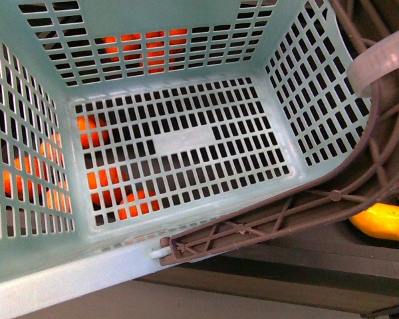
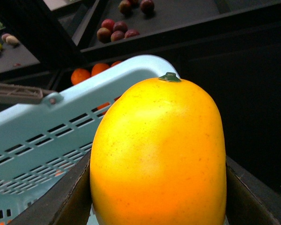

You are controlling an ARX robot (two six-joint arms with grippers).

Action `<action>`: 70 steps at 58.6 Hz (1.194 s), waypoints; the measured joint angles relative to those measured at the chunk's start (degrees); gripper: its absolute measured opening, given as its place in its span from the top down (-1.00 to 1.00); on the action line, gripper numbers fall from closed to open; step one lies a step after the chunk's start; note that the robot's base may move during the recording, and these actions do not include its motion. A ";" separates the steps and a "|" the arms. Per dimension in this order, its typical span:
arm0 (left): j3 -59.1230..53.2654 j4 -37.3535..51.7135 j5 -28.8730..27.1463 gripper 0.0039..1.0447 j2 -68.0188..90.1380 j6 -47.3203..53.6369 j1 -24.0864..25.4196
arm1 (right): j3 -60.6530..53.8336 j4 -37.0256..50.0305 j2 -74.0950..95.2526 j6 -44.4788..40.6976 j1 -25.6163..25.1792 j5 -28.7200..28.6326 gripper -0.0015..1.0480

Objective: Pick mango and avocado into basket

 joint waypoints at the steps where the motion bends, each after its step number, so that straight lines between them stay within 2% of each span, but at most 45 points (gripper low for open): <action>1: -0.02 0.00 0.00 0.85 0.00 0.00 0.00 | -0.11 0.09 0.20 -0.07 0.33 0.04 -0.24; 11: 0.00 0.00 0.00 0.85 0.00 0.00 0.00 | -0.85 0.52 1.62 -0.59 1.95 0.17 -0.26; 15: 0.00 0.00 -0.02 0.85 0.00 0.00 0.00 | -0.90 0.79 2.01 -0.57 2.25 0.13 -0.44; 18: 0.00 0.00 -0.04 0.85 0.00 0.00 0.00 | -0.90 0.92 2.14 -0.55 2.49 0.13 -0.67; 23: 0.00 0.00 -0.04 0.85 0.00 0.00 0.02 | -0.92 1.05 2.12 -0.31 2.51 -0.11 -0.86; 34: -0.07 -0.09 0.22 0.85 0.00 -0.04 0.00 | -2.43 0.39 -0.20 0.09 0.90 -0.94 -0.83; 41: -0.07 -0.09 -0.33 0.85 0.00 0.04 0.02 | -4.09 -1.14 -4.90 -0.07 -2.89 0.42 -0.83; 48: -0.07 -0.09 -0.39 0.85 0.00 0.20 0.02 | -5.99 -2.80 -10.60 -1.51 -9.27 2.86 -0.83; 53: -0.07 -0.09 -0.17 0.85 0.00 0.17 0.00 | -6.19 -2.82 -11.34 -1.86 -10.34 3.10 -0.83; 57: -0.07 -0.09 -0.13 0.85 0.00 0.22 -0.17 | -9.33 5.31 -11.41 -6.67 -10.47 5.49 -0.68; 63: -0.07 -0.09 0.26 0.85 0.00 0.13 -0.20 | -16.26 17.09 -13.33 -15.87 -12.59 4.50 -0.39; 70: -0.07 -0.09 -0.11 0.85 0.00 0.00 0.02 | -21.99 20.06 -18.10 -20.52 -15.67 1.77 -0.03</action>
